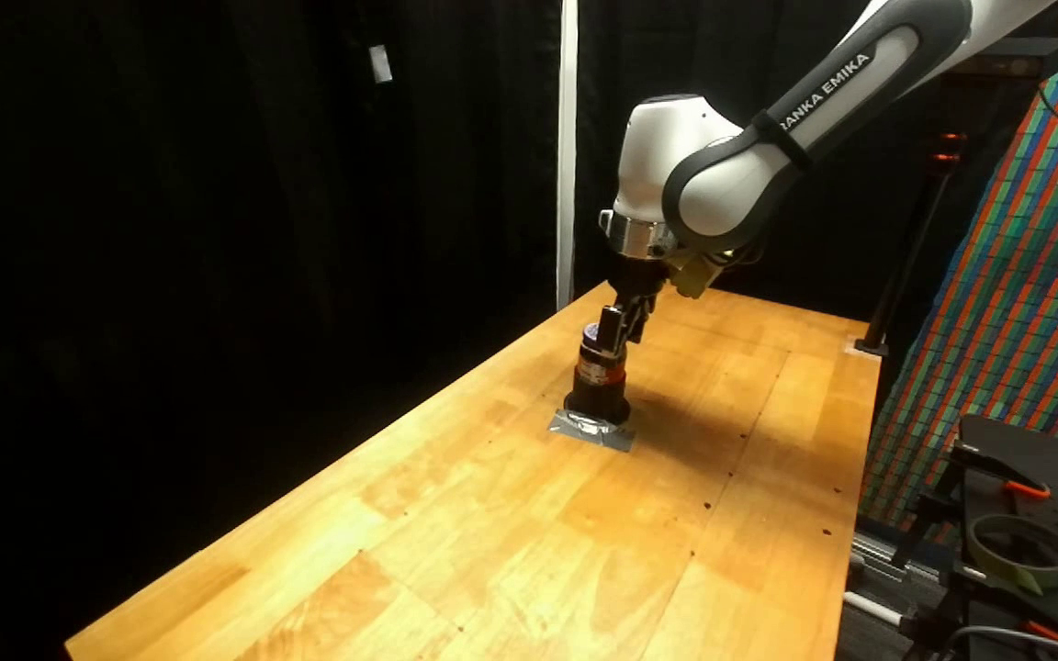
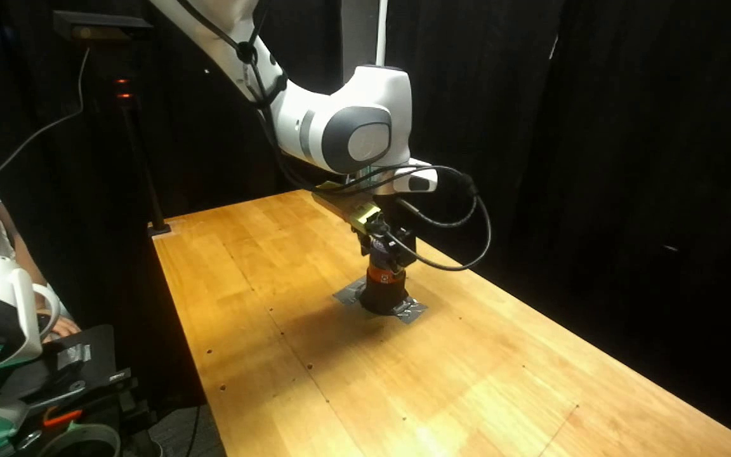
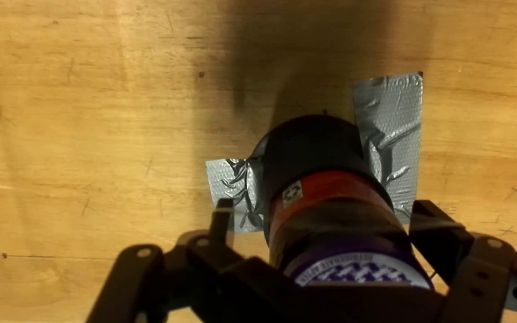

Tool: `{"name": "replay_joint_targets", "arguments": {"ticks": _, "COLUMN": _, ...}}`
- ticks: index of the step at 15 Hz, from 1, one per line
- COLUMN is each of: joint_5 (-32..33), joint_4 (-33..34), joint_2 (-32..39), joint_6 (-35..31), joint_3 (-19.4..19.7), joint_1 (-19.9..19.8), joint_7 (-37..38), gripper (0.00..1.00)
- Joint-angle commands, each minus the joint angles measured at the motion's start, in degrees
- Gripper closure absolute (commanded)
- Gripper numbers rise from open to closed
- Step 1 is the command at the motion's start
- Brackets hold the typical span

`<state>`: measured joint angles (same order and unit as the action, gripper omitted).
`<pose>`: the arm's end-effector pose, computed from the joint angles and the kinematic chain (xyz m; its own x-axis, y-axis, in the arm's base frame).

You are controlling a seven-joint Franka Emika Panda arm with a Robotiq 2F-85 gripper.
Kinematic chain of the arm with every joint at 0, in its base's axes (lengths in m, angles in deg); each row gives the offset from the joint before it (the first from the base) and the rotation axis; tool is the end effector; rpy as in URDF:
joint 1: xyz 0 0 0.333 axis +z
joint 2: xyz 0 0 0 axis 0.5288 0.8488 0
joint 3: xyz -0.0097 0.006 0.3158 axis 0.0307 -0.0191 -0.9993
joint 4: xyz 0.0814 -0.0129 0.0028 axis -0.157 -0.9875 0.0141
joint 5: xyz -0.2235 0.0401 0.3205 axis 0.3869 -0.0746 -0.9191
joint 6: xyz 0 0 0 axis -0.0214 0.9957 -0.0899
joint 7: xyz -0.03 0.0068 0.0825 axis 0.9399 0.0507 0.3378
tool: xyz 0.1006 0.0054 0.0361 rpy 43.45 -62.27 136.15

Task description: Put the rubber band on the cup

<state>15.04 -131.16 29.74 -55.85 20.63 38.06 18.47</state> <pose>0.6310 0.0923 0.2490 0.9877 0.1229 0.0972 0.1214 -0.9924 0.0207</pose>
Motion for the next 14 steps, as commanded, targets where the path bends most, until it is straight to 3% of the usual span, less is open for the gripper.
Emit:
{"name": "replay_joint_targets", "arguments": {"ticks": 1, "joint_5": -1.2, "joint_4": -4.5, "joint_2": -3.7, "joint_6": 1.5, "joint_3": -0.2, "joint_1": -1.8, "joint_7": -2.6, "gripper": 0.0}}
{"name": "replay_joint_targets", "arguments": {"ticks": 2, "joint_5": -1.1, "joint_4": -5.1, "joint_2": -4.1, "joint_6": 1.6, "joint_3": -0.2, "joint_1": -2.0, "joint_7": -2.8, "gripper": 0.0}}
{"name": "replay_joint_targets", "arguments": {"ticks": 3, "joint_5": -0.9, "joint_4": -5.9, "joint_2": -4.4, "joint_6": 1.3, "joint_3": 0.0, "joint_1": -2.2, "joint_7": -2.9, "gripper": 0.25}}
{"name": "replay_joint_targets", "arguments": {"ticks": 4, "joint_5": -0.9, "joint_4": -6.6, "joint_2": -4.8, "joint_6": 0.8, "joint_3": 0.0, "joint_1": -2.5, "joint_7": -3.1, "gripper": 0.26}}
{"name": "replay_joint_targets", "arguments": {"ticks": 12, "joint_5": -2.8, "joint_4": -13.8, "joint_2": -10.3, "joint_6": -4.5, "joint_3": -1.4, "joint_1": -4.6, "joint_7": -7.9, "gripper": 0.87}}
{"name": "replay_joint_targets", "arguments": {"ticks": 14, "joint_5": -3.0, "joint_4": -16.3, "joint_2": -11.7, "joint_6": -7.7, "joint_3": -1.5, "joint_1": -4.7, "joint_7": -8.8, "gripper": 0.91}}
